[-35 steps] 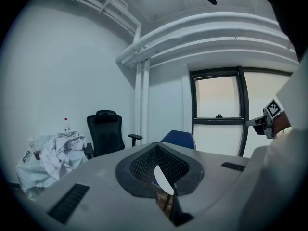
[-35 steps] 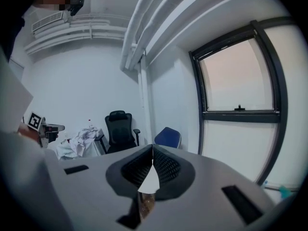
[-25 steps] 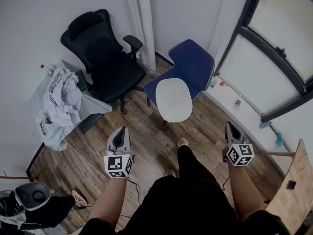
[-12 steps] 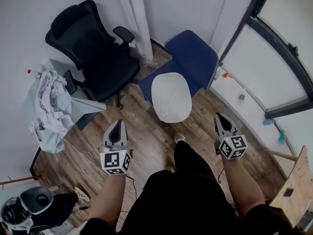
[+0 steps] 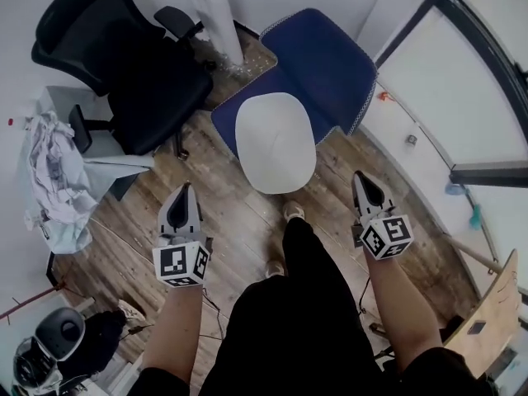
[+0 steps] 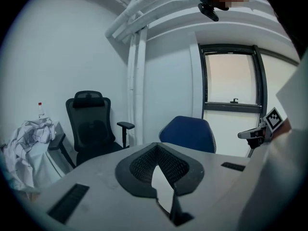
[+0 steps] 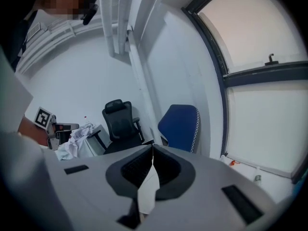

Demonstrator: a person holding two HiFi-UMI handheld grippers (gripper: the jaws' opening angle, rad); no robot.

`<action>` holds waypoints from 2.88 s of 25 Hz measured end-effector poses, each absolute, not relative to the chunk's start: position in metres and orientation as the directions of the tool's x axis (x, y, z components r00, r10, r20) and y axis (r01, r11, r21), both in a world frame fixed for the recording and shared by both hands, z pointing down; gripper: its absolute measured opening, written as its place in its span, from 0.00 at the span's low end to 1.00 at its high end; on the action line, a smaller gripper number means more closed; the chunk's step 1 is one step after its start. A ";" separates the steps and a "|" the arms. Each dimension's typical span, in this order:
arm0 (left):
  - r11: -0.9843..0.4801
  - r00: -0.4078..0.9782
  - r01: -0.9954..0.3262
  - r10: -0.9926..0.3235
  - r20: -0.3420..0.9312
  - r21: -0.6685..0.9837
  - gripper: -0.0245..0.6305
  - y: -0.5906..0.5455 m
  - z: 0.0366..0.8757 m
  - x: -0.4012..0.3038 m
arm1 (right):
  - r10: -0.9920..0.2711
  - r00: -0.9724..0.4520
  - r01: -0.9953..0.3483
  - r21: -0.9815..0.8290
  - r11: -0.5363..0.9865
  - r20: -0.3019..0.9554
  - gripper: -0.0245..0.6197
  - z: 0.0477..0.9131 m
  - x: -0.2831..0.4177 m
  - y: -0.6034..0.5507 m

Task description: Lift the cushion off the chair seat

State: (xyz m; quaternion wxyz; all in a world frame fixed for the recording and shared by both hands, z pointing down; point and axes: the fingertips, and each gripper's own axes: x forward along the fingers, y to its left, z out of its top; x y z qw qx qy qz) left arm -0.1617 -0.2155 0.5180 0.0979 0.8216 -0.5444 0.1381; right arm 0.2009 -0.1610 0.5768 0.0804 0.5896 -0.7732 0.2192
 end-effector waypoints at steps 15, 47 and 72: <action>-0.398 0.360 -0.917 -0.862 0.357 -0.036 0.04 -0.266 0.608 -0.129 | -0.798 -0.369 -0.914 -0.342 0.218 0.476 0.06 0.723 0.190 -0.208; -0.450 0.413 -0.892 -0.762 0.499 0.050 0.04 -0.272 0.786 -0.091 | -0.644 -0.550 -0.814 -0.514 0.271 0.532 0.45 0.914 0.177 -0.222; -0.428 0.398 -0.901 -0.756 0.519 0.068 0.04 -0.263 0.773 -0.110 | -0.643 -0.575 -0.775 -0.589 0.230 0.506 0.13 0.904 0.158 -0.223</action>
